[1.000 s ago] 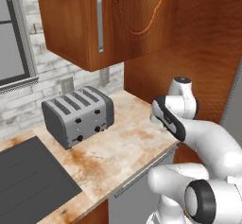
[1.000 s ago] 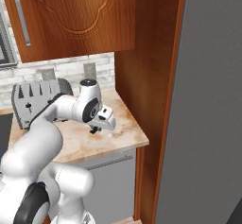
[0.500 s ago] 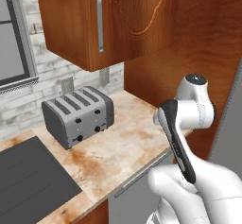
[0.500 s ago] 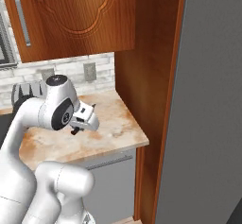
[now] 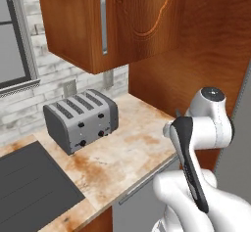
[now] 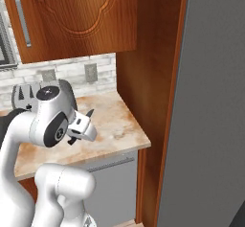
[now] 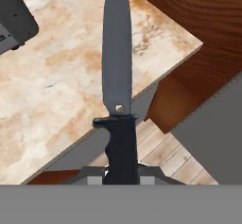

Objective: Retrieve the butter from the fridge and place it on a plate on the dining table. Then retrieve the butter knife by the fridge and place it near the plate.

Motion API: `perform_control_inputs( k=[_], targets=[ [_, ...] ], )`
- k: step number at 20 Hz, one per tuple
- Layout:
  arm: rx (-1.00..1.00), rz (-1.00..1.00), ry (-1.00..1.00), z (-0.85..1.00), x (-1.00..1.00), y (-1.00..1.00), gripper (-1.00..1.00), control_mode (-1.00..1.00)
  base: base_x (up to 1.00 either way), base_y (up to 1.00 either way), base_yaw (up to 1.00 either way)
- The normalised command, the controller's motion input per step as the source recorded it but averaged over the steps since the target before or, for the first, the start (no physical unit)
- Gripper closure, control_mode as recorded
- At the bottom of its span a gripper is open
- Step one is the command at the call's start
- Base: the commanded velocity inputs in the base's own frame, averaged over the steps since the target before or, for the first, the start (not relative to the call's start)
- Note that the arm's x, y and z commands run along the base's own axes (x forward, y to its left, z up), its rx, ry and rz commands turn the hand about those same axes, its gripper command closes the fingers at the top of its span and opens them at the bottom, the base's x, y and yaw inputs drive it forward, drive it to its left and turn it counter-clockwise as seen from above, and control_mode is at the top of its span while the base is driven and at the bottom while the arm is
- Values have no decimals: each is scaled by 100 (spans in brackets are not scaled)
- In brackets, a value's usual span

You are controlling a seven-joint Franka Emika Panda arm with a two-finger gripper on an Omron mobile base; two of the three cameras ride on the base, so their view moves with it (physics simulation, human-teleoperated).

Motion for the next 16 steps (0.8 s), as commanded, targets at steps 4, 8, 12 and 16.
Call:
perform_control_inputs(
  k=[4, 8, 12, 16],
  targets=[
    [0, 0, 0, 0, 0, 0, 100, -100, 0, 0, 0],
    [0, 0, 0, 0, 0, 0, 100, -100, 0, 0, 0],
    [0, 0, 0, 0, -3, 0, 100, 100, -49, 0, 0],
    [0, 0, 0, 0, 0, 0, 100, 100, -92, 0, -17]
  ],
)
